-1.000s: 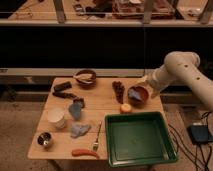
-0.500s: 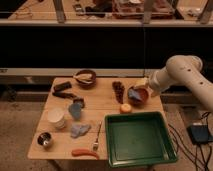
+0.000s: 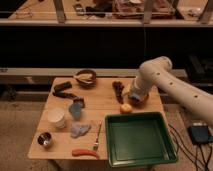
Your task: Place apple in table surface
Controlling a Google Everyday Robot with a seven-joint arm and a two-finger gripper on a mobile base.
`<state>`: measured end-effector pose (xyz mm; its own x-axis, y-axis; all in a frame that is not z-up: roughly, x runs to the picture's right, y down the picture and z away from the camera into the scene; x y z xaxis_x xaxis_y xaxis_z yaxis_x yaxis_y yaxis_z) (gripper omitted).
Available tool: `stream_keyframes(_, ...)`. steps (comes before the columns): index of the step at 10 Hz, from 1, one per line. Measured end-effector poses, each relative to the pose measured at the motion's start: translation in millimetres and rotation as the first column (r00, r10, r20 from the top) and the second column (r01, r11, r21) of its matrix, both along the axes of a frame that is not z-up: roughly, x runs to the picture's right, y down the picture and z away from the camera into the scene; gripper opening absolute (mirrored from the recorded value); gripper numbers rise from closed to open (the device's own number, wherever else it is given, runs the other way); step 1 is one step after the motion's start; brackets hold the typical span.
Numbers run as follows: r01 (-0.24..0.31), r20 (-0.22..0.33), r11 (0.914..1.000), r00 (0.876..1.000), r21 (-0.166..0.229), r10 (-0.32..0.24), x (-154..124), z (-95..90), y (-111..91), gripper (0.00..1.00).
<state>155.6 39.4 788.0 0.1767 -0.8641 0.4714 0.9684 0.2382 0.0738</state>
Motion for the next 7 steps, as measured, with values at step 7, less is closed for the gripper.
stream_keyframes(7,0.085,0.056,0.9905,0.995,-0.109,-0.079,-6,58.2,48,0.65)
